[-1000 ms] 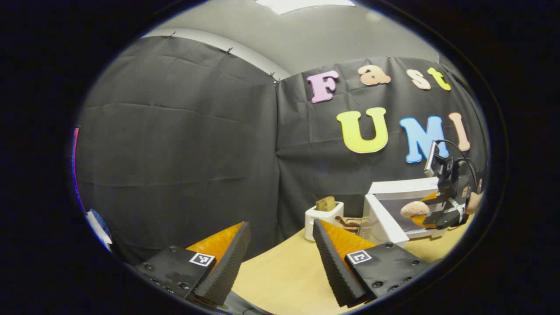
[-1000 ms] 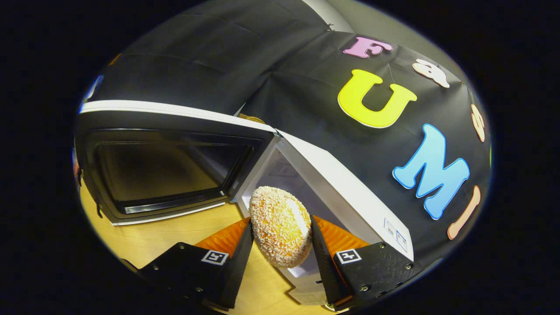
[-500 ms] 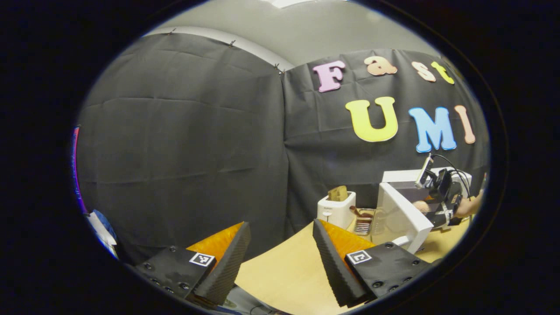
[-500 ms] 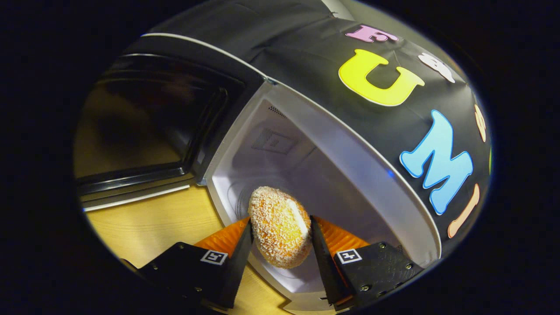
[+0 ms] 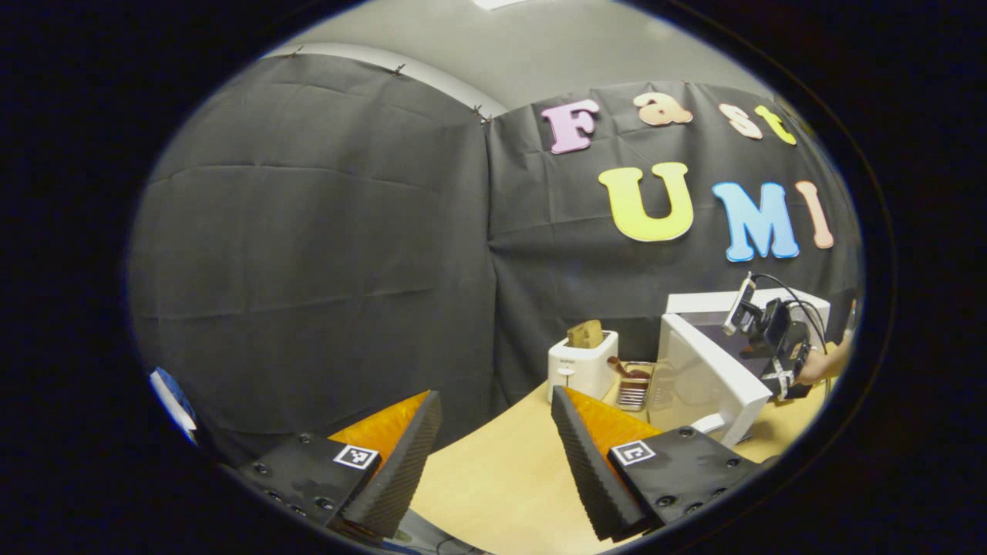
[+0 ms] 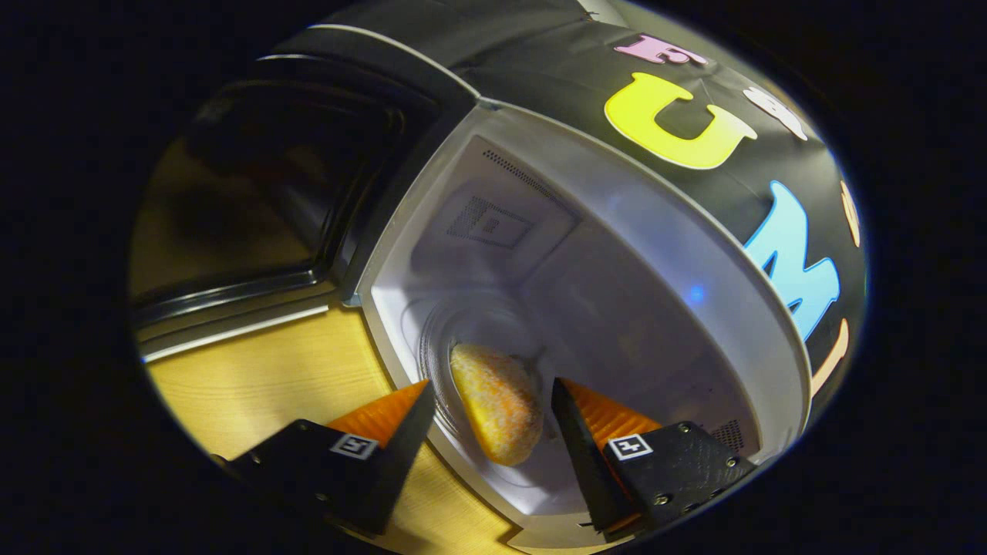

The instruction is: Open the microwave oven with the left hand, put the food in, and close the microwave oven.

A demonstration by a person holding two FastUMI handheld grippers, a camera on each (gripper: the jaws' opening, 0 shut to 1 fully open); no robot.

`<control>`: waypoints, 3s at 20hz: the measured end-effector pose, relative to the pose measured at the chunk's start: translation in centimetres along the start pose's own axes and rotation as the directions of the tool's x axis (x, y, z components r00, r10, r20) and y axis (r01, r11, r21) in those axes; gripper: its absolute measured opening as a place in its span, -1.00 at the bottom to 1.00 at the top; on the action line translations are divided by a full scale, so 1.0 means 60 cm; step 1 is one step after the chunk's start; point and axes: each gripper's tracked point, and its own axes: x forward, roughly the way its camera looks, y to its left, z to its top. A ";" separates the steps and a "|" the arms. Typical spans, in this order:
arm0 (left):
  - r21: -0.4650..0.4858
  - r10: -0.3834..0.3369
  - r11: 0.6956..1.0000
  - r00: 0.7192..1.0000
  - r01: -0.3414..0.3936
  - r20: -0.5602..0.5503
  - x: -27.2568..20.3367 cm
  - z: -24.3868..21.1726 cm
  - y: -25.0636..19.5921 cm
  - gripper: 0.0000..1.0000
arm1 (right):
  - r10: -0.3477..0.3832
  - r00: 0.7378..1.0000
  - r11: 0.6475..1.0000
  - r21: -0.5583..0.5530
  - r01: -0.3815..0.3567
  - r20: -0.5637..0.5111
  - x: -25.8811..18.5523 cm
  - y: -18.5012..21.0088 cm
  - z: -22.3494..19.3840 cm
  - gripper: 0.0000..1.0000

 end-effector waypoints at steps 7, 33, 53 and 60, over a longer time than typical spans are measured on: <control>0.022 -0.114 0.993 0.993 0.114 -0.014 0.018 -0.036 -0.076 0.90 | 0.013 0.997 0.987 0.162 -0.025 0.076 -0.119 -0.001 0.038 0.95; 0.104 -0.508 0.839 0.837 0.534 -0.205 -0.044 -0.147 -0.388 -0.85 | -0.308 0.930 0.853 0.492 0.176 0.202 -0.506 -0.219 -0.002 0.94; 0.017 -0.748 0.659 0.657 0.752 -0.096 -0.027 -0.049 -0.655 -0.84 | -0.417 0.905 0.796 0.515 0.319 0.083 -0.606 -0.272 -0.077 0.94; -0.046 -0.763 0.646 0.641 0.762 -0.082 0.016 -0.038 -0.709 -0.85 | -0.455 0.890 0.779 0.494 0.387 0.020 -0.644 -0.287 -0.119 0.94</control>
